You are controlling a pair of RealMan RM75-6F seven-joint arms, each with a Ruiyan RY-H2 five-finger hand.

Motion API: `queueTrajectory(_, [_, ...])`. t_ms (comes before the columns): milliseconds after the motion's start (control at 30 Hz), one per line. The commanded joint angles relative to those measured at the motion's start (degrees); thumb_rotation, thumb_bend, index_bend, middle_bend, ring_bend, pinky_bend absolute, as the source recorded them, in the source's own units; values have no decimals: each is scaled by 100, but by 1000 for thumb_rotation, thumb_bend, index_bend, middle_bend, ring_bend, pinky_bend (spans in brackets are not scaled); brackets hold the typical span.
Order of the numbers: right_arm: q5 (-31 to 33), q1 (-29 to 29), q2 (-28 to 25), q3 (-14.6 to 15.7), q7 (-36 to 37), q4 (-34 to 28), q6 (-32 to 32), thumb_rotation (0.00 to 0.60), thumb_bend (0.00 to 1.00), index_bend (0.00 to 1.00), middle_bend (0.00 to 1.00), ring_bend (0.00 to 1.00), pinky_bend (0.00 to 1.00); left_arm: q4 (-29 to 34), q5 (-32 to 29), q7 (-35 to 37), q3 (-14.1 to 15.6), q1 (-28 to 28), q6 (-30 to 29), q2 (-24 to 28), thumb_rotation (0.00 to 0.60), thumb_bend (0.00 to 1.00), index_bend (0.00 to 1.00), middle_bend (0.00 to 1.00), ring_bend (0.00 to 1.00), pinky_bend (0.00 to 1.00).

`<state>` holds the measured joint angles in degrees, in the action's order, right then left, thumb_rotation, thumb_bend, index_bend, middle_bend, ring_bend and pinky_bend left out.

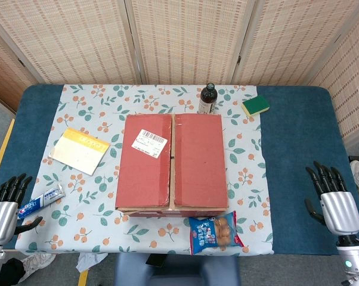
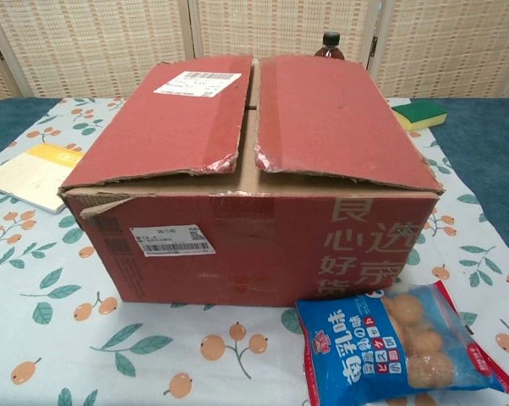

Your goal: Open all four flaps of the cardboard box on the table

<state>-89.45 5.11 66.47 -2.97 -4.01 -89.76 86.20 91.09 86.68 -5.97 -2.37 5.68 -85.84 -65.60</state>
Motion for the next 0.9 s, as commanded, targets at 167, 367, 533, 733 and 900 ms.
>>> queueTrajectory(167, [-2,-17,-22,27,4,-18,-5,600,466,0,0,0,0,4,29,12,16,44,71,9,600,189,10,79,49,142])
queueTrajectory(367, [-397,61,12,145,283,-59,29,600,466,0,0,0,0,21,18,57,30,77,153,32,600,190,11,79,49,142])
queueTrajectory(533, [-856,394,-308,363,338,-527,-474,600,464,0,0,0,0,4,83,107,84,113,233,44,600,190,15,79,49,142])
queueTrajectory(733, [-1402,769,-489,288,-37,-1281,-646,600,464,0,0,0,0,18,107,114,93,135,249,39,600,190,6,79,49,142])
queueTrajectory(900, [-1498,1028,-509,180,-246,-1681,-893,600,424,0,0,0,0,6,137,215,99,119,198,49,600,191,0,79,50,143])
